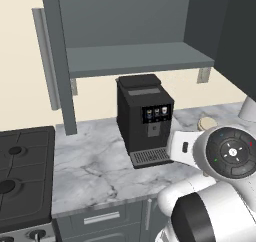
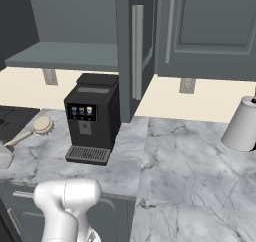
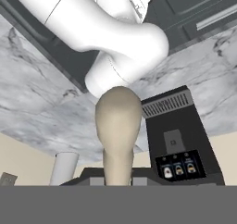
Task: Locate and retrieve the spray and dish brush from the cabinet. Place them next to the sink.
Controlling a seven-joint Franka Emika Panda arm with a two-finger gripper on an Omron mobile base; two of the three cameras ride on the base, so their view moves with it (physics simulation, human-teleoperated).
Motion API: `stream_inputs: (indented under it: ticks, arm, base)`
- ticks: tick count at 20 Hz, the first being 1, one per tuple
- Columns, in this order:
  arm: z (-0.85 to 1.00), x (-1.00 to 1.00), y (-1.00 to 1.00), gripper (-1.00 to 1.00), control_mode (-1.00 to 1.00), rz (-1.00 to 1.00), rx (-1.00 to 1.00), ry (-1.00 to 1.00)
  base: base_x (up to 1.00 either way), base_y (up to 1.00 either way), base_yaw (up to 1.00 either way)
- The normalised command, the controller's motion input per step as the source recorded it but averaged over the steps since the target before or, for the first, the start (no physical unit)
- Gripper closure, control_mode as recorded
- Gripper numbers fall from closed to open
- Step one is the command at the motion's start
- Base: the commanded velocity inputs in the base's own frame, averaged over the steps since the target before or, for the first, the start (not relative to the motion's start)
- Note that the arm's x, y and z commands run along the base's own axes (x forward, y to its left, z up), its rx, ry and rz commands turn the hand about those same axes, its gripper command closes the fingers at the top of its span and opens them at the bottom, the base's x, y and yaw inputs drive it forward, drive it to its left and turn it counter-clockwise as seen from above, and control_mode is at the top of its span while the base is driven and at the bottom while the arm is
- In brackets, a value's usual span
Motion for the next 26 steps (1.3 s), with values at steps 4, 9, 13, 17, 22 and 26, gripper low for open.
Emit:
stream_inputs:
  ticks: [4,9,13,17,22,26]
  arm:
    - [0.0,0.0,0.0,1.0,-1.0,0.0,0.0,0.0]
    - [0.0,-0.08,0.02,1.0,1.0,0.0,0.0,0.0]
    - [0.0,0.0,0.0,1.0,1.0,0.0,0.0,0.0]
    - [0.0,0.0,0.0,1.0,1.0,0.0,0.0,0.0]
    - [0.0,0.0,0.0,1.0,1.0,0.0,0.0,0.0]
    - [0.0,0.0,0.0,1.0,1.0,0.0,0.0,0.0]
  base:
    - [0.0,0.0,0.0]
    - [-0.28,0.06,0.0]
    - [-0.61,0.1,0.0]
    - [-0.49,0.11,0.0]
    - [-0.03,0.0,0.0]
    - [-0.03,0.04,-0.23]
